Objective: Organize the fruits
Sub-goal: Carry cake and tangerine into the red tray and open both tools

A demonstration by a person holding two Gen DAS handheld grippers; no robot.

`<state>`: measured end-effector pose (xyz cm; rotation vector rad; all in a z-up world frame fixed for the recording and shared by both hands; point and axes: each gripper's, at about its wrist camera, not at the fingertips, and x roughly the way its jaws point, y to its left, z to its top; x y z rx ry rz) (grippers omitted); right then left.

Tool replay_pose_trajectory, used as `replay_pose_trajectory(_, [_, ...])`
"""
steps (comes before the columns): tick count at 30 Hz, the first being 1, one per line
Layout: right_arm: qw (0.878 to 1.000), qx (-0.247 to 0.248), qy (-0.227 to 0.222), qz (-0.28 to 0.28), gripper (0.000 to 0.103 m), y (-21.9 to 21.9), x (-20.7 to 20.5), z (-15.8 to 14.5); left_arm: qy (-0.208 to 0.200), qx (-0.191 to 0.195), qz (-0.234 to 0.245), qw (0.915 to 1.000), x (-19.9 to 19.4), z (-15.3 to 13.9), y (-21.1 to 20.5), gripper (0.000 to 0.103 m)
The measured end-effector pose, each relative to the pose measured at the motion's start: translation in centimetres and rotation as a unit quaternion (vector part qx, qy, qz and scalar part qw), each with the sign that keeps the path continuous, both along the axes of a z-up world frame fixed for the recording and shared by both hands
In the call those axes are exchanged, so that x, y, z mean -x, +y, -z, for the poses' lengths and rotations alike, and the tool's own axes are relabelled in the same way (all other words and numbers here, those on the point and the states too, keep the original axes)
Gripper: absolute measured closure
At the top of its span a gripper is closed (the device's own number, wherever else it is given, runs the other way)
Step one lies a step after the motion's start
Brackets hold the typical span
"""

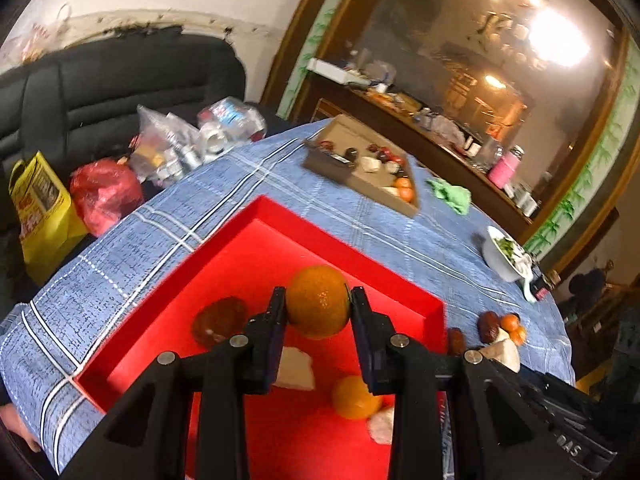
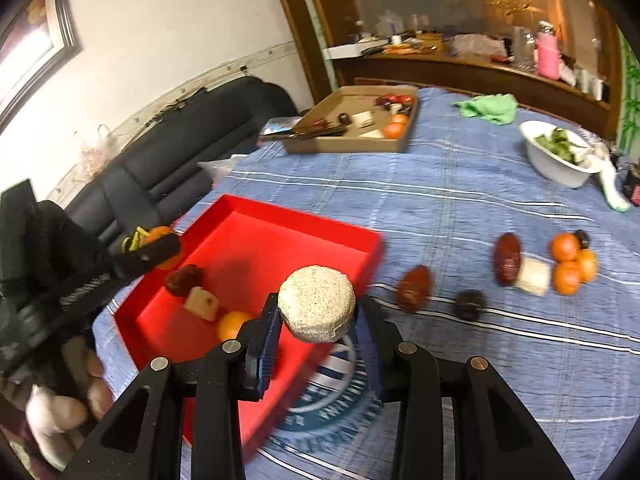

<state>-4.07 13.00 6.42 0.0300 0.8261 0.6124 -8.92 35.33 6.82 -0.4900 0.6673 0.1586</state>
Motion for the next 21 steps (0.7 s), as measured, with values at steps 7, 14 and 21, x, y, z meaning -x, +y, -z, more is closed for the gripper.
replay_pose_trajectory(7, [0.999, 0.031, 0.01, -0.033, 0.062, 4.5, -1.4, 1.2, 0.036, 0.002, -0.005, 0.9993, -2.2, 1.9, 2.0, 0.073])
replay_pose_trajectory(14, [0.997, 0.064, 0.031, -0.04, 0.062, 7.4, -3.5, 3.9, 0.053, 0.002, 0.008, 0.9986, -3.9, 2.9, 1.7, 0.073])
replay_pose_trajectory(21, [0.996, 0.064, 0.035, -0.048, 0.06, 8.2, -3.7, 4.5, 0.042, -0.001, 0.013, 0.999, -3.6, 2.2, 1.4, 0.067])
